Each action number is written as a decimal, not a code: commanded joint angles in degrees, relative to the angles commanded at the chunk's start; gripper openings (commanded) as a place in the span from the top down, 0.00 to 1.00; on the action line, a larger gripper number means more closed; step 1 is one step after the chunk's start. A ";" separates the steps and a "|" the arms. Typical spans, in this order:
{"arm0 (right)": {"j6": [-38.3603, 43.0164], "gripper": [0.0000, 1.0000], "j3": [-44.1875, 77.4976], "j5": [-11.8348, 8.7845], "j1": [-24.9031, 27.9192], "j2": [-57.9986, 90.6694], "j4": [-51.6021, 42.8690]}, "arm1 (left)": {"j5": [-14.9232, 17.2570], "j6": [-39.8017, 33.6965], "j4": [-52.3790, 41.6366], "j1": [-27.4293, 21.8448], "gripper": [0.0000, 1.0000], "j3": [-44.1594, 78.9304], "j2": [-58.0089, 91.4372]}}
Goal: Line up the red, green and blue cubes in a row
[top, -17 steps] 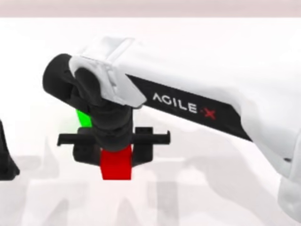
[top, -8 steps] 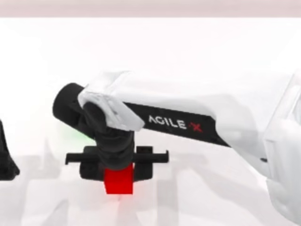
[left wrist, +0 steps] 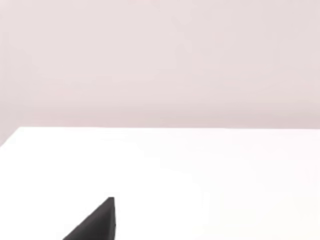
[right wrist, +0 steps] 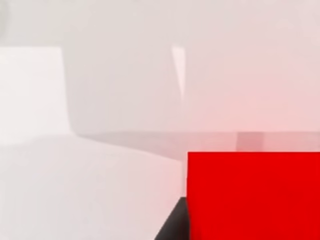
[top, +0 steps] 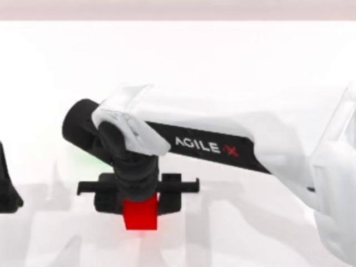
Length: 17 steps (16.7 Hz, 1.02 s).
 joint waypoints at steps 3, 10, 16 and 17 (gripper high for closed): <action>0.00 0.25 0.00 0.00 0.00 0.00 0.00 | 0.00 0.00 0.00 0.00 0.00 0.00 0.00; 0.00 0.00 0.00 0.00 0.00 0.00 0.00 | 0.00 0.00 0.00 0.00 0.00 0.00 0.00; -0.01 0.00 0.20 0.00 -0.08 0.00 -0.20 | 0.00 0.00 0.00 0.00 0.00 0.00 0.00; 0.01 0.00 1.00 0.00 0.04 -0.01 -1.00 | 0.00 0.00 0.00 0.00 0.00 0.00 0.00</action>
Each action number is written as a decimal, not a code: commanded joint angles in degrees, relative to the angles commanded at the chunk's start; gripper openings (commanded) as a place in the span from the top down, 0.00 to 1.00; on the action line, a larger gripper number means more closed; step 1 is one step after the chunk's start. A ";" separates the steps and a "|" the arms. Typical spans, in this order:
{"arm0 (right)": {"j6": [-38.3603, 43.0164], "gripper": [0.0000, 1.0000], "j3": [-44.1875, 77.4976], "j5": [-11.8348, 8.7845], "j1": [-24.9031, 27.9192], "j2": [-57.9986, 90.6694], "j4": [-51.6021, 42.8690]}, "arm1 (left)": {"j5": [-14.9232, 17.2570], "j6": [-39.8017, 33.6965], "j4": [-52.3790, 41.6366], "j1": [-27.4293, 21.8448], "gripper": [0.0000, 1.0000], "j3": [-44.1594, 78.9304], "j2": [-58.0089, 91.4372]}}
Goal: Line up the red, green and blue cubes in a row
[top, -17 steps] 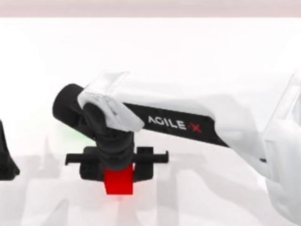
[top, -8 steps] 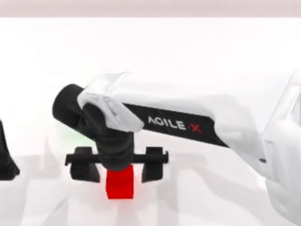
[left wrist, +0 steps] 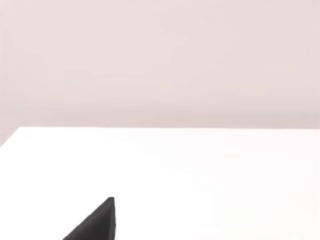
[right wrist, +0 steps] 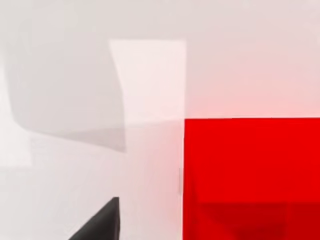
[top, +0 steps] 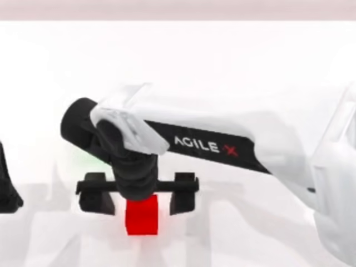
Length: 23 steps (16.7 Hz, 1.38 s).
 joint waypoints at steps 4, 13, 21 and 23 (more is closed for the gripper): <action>0.21 0.00 7.15 -0.03 0.25 -0.80 -8.46 | 0.00 0.00 0.00 0.00 0.00 0.00 0.00; -0.28 0.00 11.38 0.18 -0.06 -2.10 -13.19 | 0.02 0.20 -0.34 -0.12 0.00 0.44 0.45; -12.71 0.00 -9.47 5.82 -10.50 -27.85 0.20 | 0.08 8.29 -14.15 -4.28 0.00 20.89 22.24; -17.57 0.00 -19.06 7.17 -15.09 -39.43 5.67 | 0.03 11.60 -19.89 -5.91 0.00 29.43 32.89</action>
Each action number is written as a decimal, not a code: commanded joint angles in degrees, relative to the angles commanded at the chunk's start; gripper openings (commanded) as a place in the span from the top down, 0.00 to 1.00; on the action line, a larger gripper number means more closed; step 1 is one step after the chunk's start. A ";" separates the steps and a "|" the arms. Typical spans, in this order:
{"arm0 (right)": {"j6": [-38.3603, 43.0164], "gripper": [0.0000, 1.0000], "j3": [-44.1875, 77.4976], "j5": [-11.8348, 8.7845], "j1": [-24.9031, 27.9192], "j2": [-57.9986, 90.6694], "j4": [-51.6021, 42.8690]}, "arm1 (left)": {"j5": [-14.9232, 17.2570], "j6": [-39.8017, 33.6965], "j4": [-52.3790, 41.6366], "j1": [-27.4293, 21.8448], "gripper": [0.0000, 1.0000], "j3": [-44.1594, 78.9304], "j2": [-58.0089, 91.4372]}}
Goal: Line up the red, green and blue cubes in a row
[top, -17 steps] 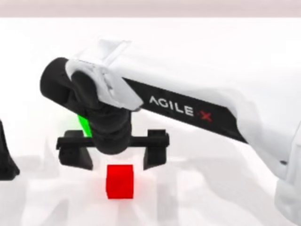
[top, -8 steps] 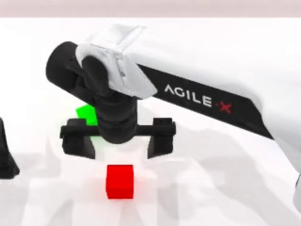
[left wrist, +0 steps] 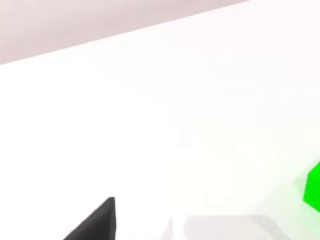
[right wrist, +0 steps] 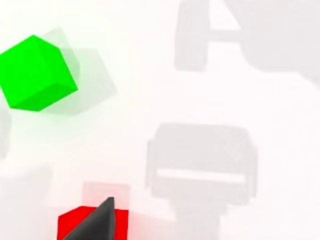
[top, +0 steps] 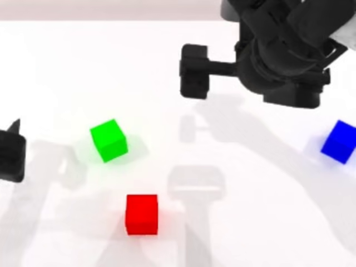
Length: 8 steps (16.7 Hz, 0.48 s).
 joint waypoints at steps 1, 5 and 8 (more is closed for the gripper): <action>-2.59 0.00 -5.33 0.54 -2.48 -6.26 2.91 | -0.02 1.63 -2.84 -0.80 0.00 4.15 5.45; -13.64 0.00 -29.30 1.45 -13.17 -32.38 15.51 | -0.07 8.83 -15.53 -4.39 0.00 22.08 29.74; -21.88 0.00 -47.82 0.86 -21.19 -51.25 25.55 | -0.05 14.21 -25.06 -7.12 0.00 35.08 46.92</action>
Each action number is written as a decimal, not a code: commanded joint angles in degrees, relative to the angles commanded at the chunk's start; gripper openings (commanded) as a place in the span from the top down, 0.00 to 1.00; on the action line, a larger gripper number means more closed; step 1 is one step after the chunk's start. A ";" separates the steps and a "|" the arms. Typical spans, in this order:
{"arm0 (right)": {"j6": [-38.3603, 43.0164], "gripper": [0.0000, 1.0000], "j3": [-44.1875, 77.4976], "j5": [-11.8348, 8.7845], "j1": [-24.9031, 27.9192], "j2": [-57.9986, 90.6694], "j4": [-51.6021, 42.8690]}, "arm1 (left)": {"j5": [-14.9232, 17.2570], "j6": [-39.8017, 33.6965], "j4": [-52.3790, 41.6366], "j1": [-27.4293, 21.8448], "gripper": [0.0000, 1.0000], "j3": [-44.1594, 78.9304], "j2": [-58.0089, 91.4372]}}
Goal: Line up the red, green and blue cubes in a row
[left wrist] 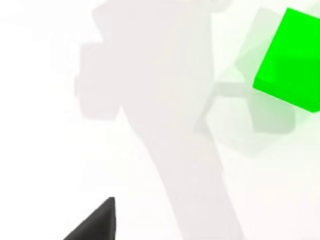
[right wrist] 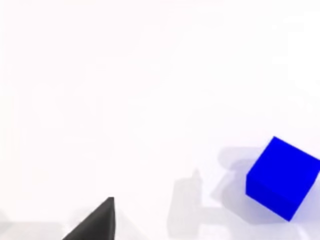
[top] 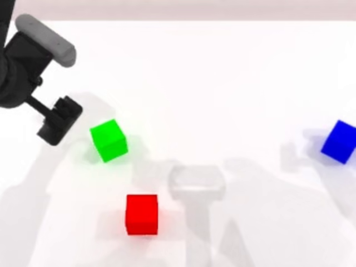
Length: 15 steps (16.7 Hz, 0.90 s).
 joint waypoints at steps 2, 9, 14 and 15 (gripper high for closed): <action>-4.87 0.00 -11.28 -1.03 -4.80 -11.15 6.60 | 0.04 3.21 -5.64 -1.65 0.00 7.77 9.66; -16.35 0.00 -38.72 -7.00 -17.01 -37.59 27.37 | 0.15 11.94 -20.26 -6.13 0.00 30.18 35.80; -18.69 0.00 -45.14 -9.45 -20.19 -45.38 33.90 | 0.16 14.31 -23.90 -7.35 0.00 36.51 42.36; -18.69 0.00 -45.14 -9.45 -20.19 -45.38 33.90 | 0.16 14.31 -23.90 -7.35 0.00 36.51 42.36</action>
